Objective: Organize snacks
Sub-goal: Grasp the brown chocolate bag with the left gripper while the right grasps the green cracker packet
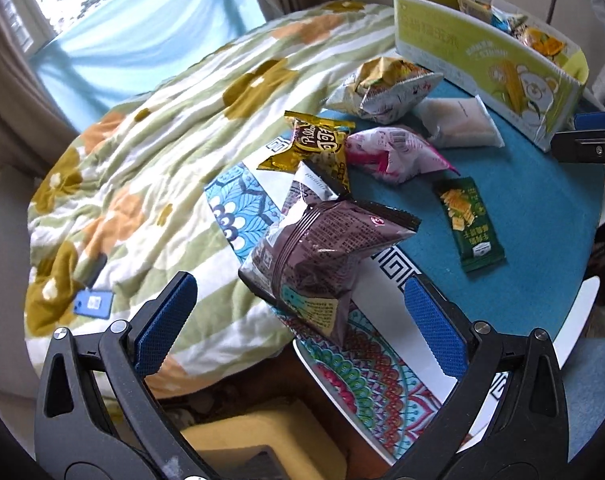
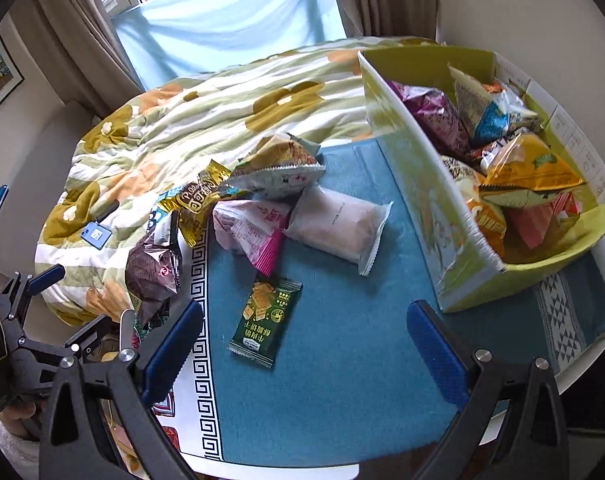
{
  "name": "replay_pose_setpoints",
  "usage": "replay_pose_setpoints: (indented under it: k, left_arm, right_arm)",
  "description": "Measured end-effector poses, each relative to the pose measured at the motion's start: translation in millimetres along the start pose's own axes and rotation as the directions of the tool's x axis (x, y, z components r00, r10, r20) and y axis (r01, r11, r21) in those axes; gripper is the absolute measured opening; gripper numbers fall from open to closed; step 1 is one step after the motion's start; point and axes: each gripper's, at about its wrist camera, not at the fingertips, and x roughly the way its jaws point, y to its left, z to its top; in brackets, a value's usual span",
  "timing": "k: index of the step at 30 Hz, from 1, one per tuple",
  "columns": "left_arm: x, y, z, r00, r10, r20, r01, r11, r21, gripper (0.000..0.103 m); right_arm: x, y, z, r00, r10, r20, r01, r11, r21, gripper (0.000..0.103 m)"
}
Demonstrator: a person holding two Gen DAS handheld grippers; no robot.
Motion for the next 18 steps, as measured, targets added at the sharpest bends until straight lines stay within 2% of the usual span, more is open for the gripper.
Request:
replay_pose_setpoints:
  k: [4,12,13,15,18]
  left_arm:
    - [33,1,8,1.0,-0.018,-0.012,0.02,0.994,0.105,0.102]
    - [78,-5,17,0.993,-0.089,-0.082,0.105,0.971,0.214,0.102]
    - [81,-5,16,0.991,-0.102,-0.09,0.119,0.97,0.213,0.1]
    - [88,-7,15,0.984,-0.129,-0.12,0.152,0.967,0.206,0.079]
    - [92,-8,14,0.982,-0.137,-0.131,0.161,0.967,0.198,0.074]
  right_arm:
    - [24,10,-9,0.998,-0.046,-0.044,0.048,0.998,0.035,0.102]
    - [59,21,-24,0.992,-0.084,-0.093,0.09,0.994,0.065,0.102]
    - [62,23,-25,0.992,-0.086,-0.092,0.092,0.994,0.066,0.102]
    - [67,26,-26,0.992,-0.09,-0.087,0.096,0.993,0.065,0.102]
    - [78,31,-29,0.992,-0.103,-0.079,0.108,0.992,0.059,0.101]
